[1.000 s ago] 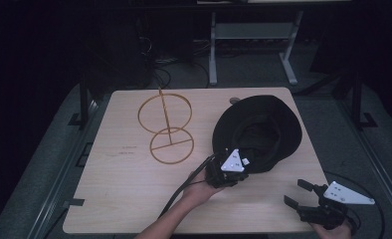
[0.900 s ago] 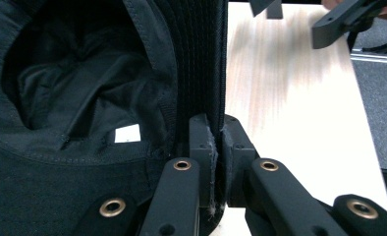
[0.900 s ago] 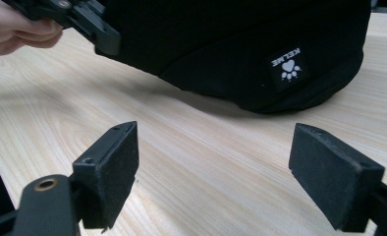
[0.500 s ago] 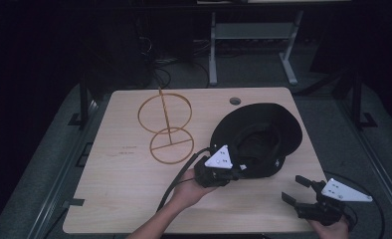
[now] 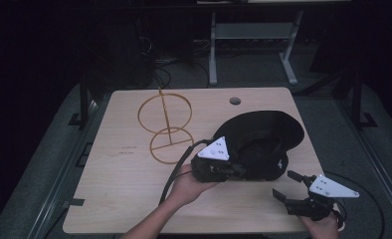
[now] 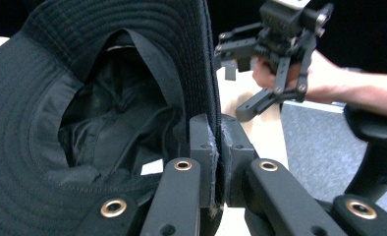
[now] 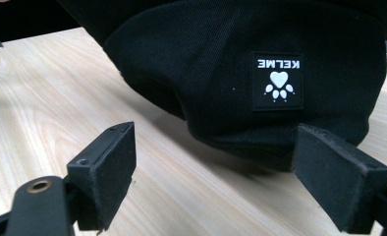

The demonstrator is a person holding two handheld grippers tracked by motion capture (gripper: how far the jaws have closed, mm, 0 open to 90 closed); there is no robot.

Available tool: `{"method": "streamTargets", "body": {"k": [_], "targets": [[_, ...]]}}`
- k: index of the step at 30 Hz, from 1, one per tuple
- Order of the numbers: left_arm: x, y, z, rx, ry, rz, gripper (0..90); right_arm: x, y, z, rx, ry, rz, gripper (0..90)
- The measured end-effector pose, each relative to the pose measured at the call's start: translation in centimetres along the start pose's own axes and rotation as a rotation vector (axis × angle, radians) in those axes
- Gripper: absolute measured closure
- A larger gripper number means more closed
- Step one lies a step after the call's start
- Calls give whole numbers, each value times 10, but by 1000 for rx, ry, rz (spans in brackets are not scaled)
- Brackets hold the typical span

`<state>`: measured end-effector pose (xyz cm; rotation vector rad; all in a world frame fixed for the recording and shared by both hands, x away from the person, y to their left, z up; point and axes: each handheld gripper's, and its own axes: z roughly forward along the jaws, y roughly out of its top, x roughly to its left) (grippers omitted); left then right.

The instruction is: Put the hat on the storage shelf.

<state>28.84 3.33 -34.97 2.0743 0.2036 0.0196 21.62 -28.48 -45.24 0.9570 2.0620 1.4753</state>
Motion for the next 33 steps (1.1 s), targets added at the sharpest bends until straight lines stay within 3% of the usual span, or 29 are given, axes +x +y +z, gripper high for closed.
{"method": "streamTargets", "body": {"k": [8,9,16,17,18,23,24,25,26,27,33], "targets": [[-4,11,4,-4,-24,8,858,1,-1,10,-1,-36,-6,159],[-6,13,5,-12,-31,6,858,-1,0,12,-10,-58,-7,157],[-15,23,14,10,-59,52,860,-6,1,18,-32,-110,3,168],[-17,24,16,16,-61,60,861,-6,1,20,-36,-107,2,232],[-17,24,16,16,-61,60,860,-6,1,20,-36,-107,2,232],[-18,25,18,18,-72,64,861,-6,2,24,-51,-45,-17,533],[-18,25,18,18,-72,64,861,-6,2,24,-51,-45,-17,533],[-18,25,19,19,-76,59,861,-5,2,25,-46,-27,-36,669],[-18,25,19,19,-76,59,861,-5,2,25,-46,-27,-36,669],[-19,25,19,20,-73,65,861,-3,3,24,-45,-7,-51,791],[-15,25,13,19,-58,59,854,-4,6,18,-54,10,-64,877]]}}
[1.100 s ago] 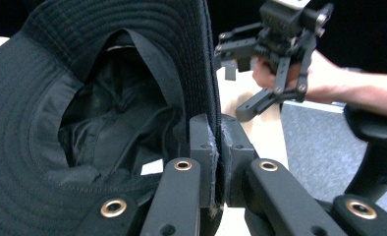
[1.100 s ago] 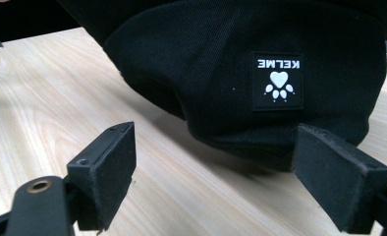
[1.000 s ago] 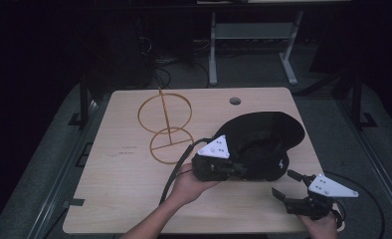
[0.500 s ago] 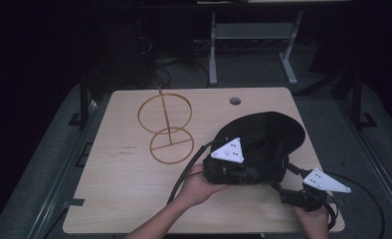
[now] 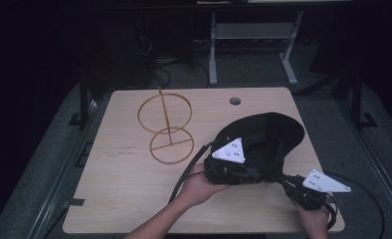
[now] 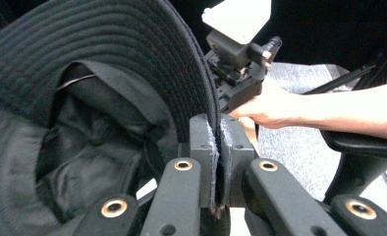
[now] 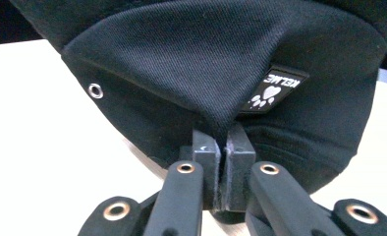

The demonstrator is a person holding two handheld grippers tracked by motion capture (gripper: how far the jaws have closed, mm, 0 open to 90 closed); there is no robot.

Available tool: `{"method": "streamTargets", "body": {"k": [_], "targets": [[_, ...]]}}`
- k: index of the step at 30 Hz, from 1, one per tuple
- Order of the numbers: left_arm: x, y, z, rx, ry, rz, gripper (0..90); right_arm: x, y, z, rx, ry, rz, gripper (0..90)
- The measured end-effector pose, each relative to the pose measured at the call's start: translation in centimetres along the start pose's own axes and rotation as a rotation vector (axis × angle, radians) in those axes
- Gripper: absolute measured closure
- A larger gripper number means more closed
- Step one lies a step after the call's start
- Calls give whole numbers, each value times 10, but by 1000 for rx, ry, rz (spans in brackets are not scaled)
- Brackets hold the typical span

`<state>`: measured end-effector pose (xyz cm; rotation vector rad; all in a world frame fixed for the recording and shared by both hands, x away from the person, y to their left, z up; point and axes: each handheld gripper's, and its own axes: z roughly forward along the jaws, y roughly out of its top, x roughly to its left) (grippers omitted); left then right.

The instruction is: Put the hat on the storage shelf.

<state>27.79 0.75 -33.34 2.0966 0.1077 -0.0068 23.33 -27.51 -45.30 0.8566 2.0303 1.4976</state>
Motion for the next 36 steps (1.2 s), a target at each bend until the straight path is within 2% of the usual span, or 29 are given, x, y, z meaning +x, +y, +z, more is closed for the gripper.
{"method": "streamTargets", "body": {"k": [3,4,6,12,14,21,24,30,33,35,36], "targets": [[1,-2,-4,20,25,-3,781,0,2,-2,-3,8,-3,882],[1,-3,-6,31,38,-3,781,-1,3,-3,-5,8,-6,883],[-1,-5,-9,38,60,0,702,-1,5,-4,-12,15,-12,884],[-3,-7,-14,53,88,10,639,0,10,-8,-23,28,-23,885],[-5,-9,-17,57,114,18,611,0,12,-8,-25,32,-27,885],[-6,-13,-28,54,151,17,563,0,17,-8,-38,35,-22,885],[-9,-15,-34,56,170,26,536,-1,23,-8,-43,31,-37,885],[-11,-20,-44,54,197,28,514,-5,31,-10,-55,20,-25,886],[-11,-25,-48,58,207,21,506,-8,36,-13,-54,21,0,887],[-11,-28,-52,54,213,22,499,-12,40,-16,-74,18,20,887],[-13,-31,-55,51,220,22,499,-12,41,-17,-76,14,16,887]]}}
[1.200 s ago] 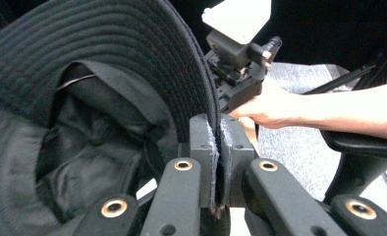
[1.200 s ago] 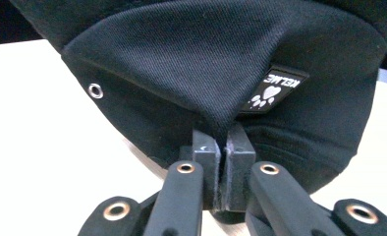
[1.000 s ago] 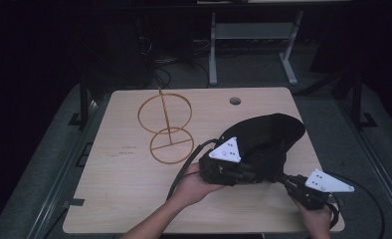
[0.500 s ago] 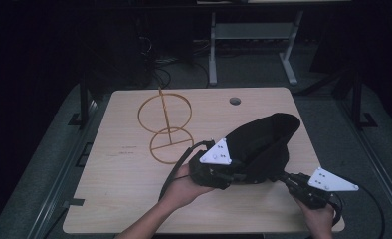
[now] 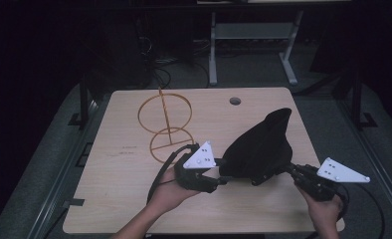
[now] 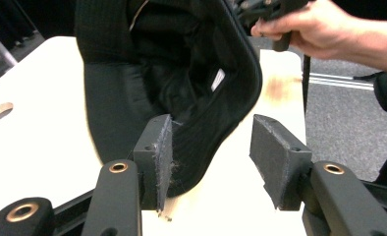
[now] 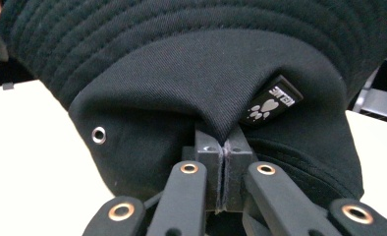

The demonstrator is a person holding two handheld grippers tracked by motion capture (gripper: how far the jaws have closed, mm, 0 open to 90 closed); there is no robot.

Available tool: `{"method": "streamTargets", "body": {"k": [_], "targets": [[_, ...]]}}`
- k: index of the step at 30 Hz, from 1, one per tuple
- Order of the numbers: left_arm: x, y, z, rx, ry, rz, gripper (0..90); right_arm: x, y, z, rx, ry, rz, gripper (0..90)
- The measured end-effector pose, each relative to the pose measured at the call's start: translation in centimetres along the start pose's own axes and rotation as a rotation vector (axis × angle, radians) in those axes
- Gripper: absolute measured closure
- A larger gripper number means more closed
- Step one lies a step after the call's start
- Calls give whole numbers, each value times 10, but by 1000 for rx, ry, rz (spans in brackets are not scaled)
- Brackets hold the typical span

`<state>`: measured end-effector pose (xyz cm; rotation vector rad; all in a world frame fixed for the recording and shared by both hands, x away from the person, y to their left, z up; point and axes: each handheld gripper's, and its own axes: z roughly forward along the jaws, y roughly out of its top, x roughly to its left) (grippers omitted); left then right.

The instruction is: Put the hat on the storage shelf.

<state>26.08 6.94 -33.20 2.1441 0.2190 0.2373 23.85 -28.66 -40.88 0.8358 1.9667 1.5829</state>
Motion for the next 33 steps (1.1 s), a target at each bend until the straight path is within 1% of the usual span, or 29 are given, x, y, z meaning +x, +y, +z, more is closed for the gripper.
{"method": "streamTargets", "body": {"k": [2,5,6,7,8,11,13,14,15,16,18,19,20,21,22,24,26,28,31,32,33], "targets": [[0,-2,-1,2,6,0,497,-1,3,-1,-5,-2,-1,888],[-1,-10,-4,12,17,2,491,-3,8,-1,-13,5,2,888],[-1,-14,-6,5,23,-4,490,-3,9,-1,-14,7,10,888],[-1,-14,-6,5,23,-4,488,-3,11,-1,-16,9,12,888],[0,-18,-8,-1,25,-9,483,-4,13,-1,-17,12,16,888],[2,-27,-10,2,32,-21,475,-5,16,-1,-21,16,26,888],[3,-36,-12,1,35,-36,462,-7,20,-2,-30,24,34,888],[4,-38,-13,5,36,-43,459,-8,26,-1,-28,26,34,888],[4,-41,-13,7,41,-44,459,-8,26,-1,-28,26,34,889],[5,-45,-14,8,46,-51,459,-10,28,-1,-32,27,25,889],[7,-52,-15,18,57,-59,445,-11,37,1,-22,30,6,888],[8,-58,-15,22,64,-62,445,-11,40,1,-22,34,8,889],[8,-58,-15,22,64,-62,445,-11,40,1,-22,34,8,889],[9,-62,-16,21,65,-71,445,-11,42,2,-21,37,-2,889],[9,-65,-17,21,69,-74,441,-11,49,3,-23,41,-10,889],[9,-70,-18,20,78,-79,438,-11,51,3,-26,43,-9,889],[9,-76,-18,18,89,-80,424,-11,59,7,-22,58,-10,889],[10,-79,-18,22,90,-79,422,-10,60,7,-20,62,-13,889],[9,-86,-17,18,92,-91,410,-9,68,12,-11,81,-19,889],[9,-89,-16,19,94,-92,407,-9,70,14,-10,88,-12,888],[8,-90,-16,25,96,-85,405,-9,73,16,-6,94,-16,888]]}}
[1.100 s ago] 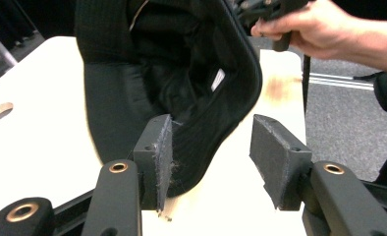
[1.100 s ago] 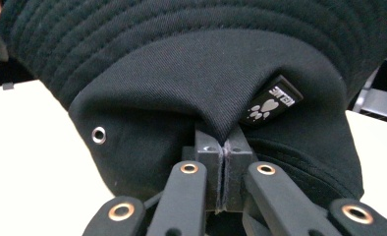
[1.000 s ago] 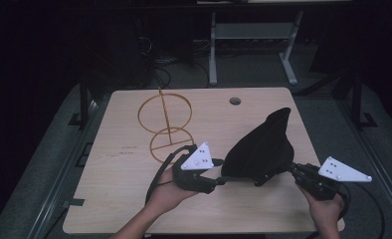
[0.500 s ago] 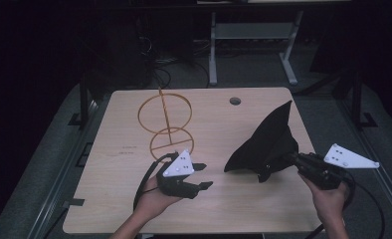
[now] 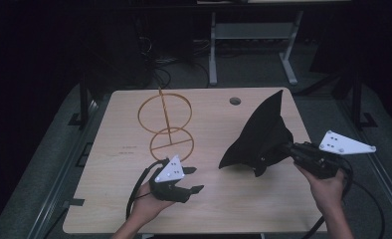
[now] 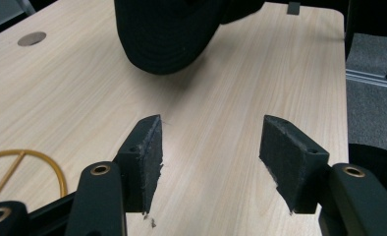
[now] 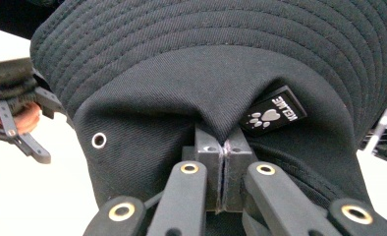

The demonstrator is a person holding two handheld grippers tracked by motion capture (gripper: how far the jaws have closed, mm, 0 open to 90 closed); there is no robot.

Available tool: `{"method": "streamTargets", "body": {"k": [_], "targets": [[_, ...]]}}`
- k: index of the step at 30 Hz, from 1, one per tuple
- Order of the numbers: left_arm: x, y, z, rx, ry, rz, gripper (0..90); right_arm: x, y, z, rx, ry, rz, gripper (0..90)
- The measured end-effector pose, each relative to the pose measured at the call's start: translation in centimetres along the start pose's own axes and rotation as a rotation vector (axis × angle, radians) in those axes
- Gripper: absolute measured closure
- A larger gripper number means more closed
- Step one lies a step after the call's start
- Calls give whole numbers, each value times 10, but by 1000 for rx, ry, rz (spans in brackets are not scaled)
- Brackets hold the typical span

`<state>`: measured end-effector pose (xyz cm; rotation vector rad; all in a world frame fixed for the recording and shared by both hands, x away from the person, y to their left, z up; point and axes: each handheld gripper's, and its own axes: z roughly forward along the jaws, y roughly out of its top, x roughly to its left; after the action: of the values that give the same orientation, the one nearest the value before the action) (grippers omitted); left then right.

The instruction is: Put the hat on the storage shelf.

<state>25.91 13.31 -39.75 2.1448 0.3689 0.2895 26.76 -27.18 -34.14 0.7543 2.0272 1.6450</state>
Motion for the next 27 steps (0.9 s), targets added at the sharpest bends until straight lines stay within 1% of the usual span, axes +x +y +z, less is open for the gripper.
{"method": "streamTargets", "body": {"k": [1,3,4,5,6,8,9,10,11,13,14,16,17,19,21,22,27], "targets": [[0,-1,0,8,0,6,402,0,2,1,3,4,0,889],[-2,-4,2,6,0,9,391,1,7,6,8,18,-1,888],[-2,-4,2,6,0,9,388,1,7,6,8,18,-1,888],[-3,-6,2,7,5,18,388,1,8,7,8,22,0,889],[-4,-7,3,0,5,17,381,2,10,9,10,28,2,889],[-4,-9,3,9,2,25,377,1,13,13,10,39,9,888],[-4,-10,3,0,3,30,373,1,15,15,13,43,7,888],[-5,-11,3,4,-4,22,371,2,17,17,16,45,8,888],[-4,-12,3,-3,-3,26,366,1,21,21,21,53,6,888],[-3,-14,3,-4,-11,18,365,1,23,23,21,56,3,888],[-3,-15,3,-7,-13,14,361,1,26,27,20,64,8,888],[-2,-17,2,-8,-17,12,361,1,27,29,22,67,7,888],[-2,-17,3,-8,-15,16,360,0,31,34,28,74,6,888],[-3,-18,3,-8,-16,22,360,0,32,36,30,75,5,888],[-4,-19,4,-11,-18,15,360,1,38,44,29,83,0,888],[-4,-19,4,-11,-19,24,360,2,39,45,32,86,1,888],[-5,-20,3,-13,-17,35,361,3,48,55,31,104,-10,888]]}}
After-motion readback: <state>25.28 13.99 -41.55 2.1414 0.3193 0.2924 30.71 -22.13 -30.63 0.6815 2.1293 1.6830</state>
